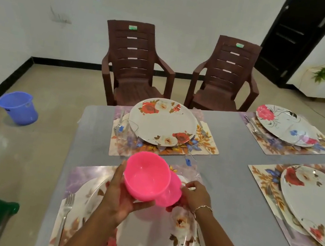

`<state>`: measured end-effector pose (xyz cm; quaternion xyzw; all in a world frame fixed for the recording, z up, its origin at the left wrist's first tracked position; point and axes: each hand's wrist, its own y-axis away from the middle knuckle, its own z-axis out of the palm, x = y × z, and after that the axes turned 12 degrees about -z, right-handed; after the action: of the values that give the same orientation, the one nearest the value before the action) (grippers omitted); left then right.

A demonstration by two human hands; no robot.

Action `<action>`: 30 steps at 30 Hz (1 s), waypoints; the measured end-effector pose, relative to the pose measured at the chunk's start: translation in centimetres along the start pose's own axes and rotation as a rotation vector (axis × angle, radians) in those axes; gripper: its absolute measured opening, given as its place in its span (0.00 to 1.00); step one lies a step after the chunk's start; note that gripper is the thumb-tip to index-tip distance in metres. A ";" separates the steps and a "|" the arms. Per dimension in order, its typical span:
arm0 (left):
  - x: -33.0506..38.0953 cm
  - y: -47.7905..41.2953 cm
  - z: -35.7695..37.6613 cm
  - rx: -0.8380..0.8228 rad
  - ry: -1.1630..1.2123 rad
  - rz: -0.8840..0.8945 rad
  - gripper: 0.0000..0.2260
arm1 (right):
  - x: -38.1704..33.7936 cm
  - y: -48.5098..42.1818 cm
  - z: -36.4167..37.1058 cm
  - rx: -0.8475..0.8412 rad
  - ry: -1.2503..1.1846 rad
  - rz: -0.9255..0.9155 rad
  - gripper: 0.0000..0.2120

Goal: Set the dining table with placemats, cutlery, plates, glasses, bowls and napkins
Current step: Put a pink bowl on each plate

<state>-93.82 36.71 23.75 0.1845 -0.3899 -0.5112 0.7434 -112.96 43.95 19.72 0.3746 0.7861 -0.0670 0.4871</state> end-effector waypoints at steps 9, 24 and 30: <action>-6.5 -3.4 8.4 -0.079 -0.170 -0.187 0.32 | -0.6 4.4 -9.9 0.203 -0.115 -0.262 0.09; -24.3 -8.9 28.5 -0.113 -0.421 -0.239 0.16 | 11.0 6.3 -33.9 0.396 0.147 -0.212 0.11; -27.2 -12.7 32.0 -0.083 -0.375 -0.226 0.20 | 14.5 5.1 -41.1 0.493 -0.120 -0.124 0.10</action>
<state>-130.96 60.03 24.66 0.0982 -0.4767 -0.6322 0.6028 -142.55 74.51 30.45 0.4285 0.7371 -0.3082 0.4219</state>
